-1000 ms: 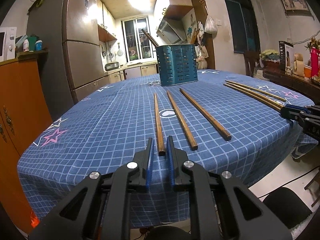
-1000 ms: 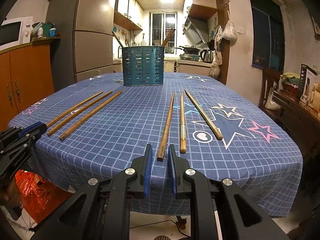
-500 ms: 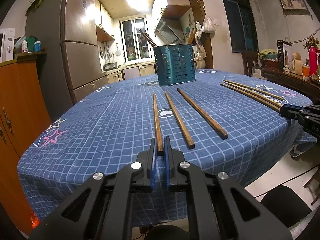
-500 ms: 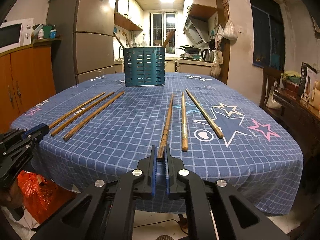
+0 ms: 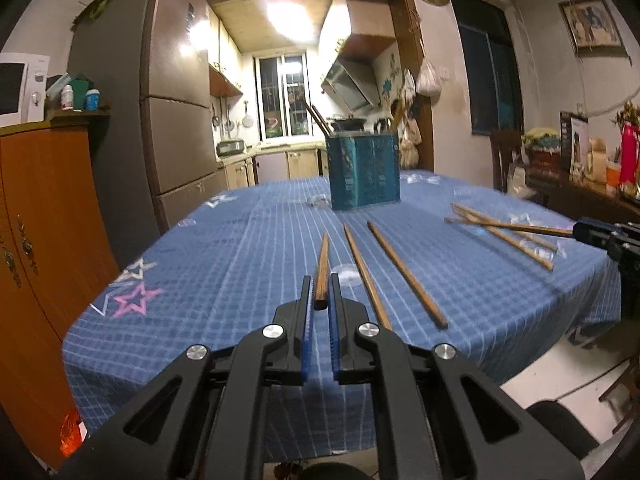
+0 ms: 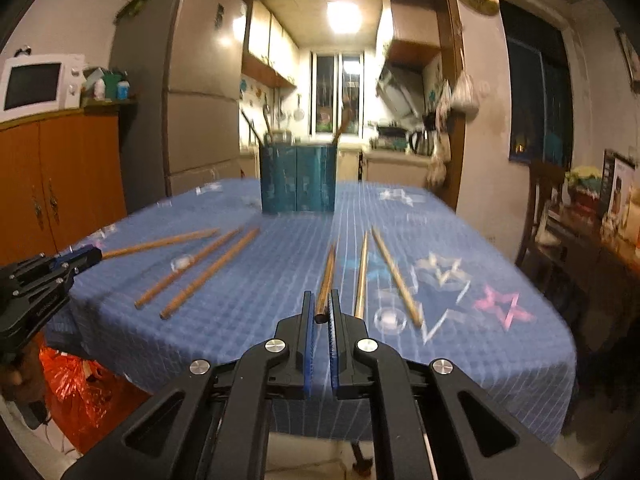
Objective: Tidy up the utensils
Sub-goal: 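Close the left tool on a chopstick while the right tool grasps another, then lift both chopsticks upright and carry them over the teal holder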
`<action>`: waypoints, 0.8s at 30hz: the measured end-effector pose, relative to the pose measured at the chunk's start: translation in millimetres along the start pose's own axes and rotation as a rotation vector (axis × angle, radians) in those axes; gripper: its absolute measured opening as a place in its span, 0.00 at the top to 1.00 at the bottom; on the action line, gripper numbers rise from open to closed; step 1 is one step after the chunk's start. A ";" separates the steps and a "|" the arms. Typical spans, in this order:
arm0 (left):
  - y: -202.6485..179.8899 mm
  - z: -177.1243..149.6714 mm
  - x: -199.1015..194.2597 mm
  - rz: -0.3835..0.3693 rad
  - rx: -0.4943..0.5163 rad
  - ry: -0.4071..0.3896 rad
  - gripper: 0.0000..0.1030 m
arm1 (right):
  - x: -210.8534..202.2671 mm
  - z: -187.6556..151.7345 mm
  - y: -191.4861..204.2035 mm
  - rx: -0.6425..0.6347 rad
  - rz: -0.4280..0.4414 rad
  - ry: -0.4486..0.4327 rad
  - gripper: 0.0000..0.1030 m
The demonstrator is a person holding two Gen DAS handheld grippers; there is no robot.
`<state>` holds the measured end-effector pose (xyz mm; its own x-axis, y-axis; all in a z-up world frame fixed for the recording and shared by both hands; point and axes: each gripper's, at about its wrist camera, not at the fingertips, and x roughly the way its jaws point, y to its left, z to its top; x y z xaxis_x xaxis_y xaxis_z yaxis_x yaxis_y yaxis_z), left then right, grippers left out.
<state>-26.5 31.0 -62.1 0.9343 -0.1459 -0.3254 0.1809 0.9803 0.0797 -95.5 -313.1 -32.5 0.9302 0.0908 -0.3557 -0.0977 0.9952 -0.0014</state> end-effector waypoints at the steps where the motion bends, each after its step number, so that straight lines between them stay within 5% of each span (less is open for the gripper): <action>1: 1.9 4.5 -1.8 -0.001 -0.006 -0.010 0.95 | -3.8 8.1 -0.8 -0.005 0.003 -0.019 0.93; 11: 17.2 78.0 -12.9 -0.021 -0.043 -0.098 0.95 | -17.0 95.2 -15.0 -0.028 0.078 -0.169 0.93; 24: 37.0 155.7 17.6 -0.065 -0.101 -0.040 0.95 | 16.6 165.7 -15.7 -0.090 0.154 -0.127 0.93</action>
<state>44.6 43.8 81.8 0.9334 -0.2132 -0.2887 0.2117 0.9766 -0.0367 -19.9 -321.3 116.5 0.9383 0.2515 -0.2375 -0.2684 0.9624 -0.0411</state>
